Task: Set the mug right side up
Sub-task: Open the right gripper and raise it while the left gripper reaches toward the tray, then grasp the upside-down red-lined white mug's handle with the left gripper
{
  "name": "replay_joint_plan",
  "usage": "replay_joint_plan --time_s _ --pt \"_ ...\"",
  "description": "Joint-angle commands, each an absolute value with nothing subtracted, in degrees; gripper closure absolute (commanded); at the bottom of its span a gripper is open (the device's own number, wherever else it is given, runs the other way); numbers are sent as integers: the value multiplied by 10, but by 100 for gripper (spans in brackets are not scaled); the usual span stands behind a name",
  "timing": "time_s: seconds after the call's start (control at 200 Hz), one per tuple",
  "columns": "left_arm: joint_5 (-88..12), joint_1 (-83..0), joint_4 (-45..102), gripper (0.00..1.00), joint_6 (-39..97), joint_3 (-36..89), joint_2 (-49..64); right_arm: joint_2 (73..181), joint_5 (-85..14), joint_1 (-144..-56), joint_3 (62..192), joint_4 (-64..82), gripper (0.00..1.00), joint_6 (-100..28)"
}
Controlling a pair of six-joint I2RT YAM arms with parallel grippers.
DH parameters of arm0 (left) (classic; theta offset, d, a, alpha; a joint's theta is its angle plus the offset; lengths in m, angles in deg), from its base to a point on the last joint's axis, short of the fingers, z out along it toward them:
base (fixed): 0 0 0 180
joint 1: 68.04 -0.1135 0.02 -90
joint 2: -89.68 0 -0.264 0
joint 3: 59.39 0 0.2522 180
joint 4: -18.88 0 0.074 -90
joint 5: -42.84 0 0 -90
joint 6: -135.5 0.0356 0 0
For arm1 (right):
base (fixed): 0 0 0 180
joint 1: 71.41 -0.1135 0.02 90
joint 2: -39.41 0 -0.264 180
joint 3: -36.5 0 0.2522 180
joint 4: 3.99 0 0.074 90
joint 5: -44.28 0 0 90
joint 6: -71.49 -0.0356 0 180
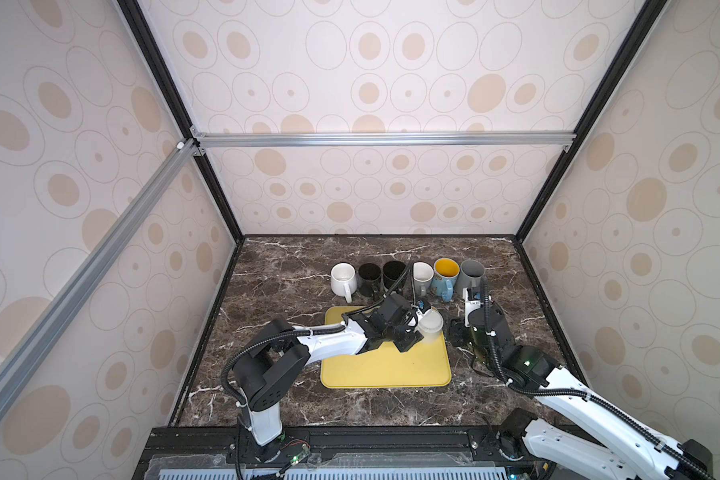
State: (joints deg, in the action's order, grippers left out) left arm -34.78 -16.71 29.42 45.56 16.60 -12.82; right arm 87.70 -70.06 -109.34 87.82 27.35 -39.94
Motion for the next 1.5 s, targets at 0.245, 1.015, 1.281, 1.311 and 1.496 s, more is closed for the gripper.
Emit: replay_joint_plan --time_s 0.245,1.015,1.281,1.311,1.496 --pt "-352 -179 343 53 469 227 -175 885 -707 -1087 869 270 34 -400" --pt "-347 -179 350 70 463 256 -206 881 -699 -1086 872 276 34 -409" --pt "-356 -179 347 76 457 260 -205 880 -698 -1086 867 273 35 -411" --pt "-358 -179 346 77 456 260 -205 881 -697 -1086 867 274 35 -411" --pt "-372 -180 349 82 457 262 -204 885 -694 -1086 867 270 35 -413"
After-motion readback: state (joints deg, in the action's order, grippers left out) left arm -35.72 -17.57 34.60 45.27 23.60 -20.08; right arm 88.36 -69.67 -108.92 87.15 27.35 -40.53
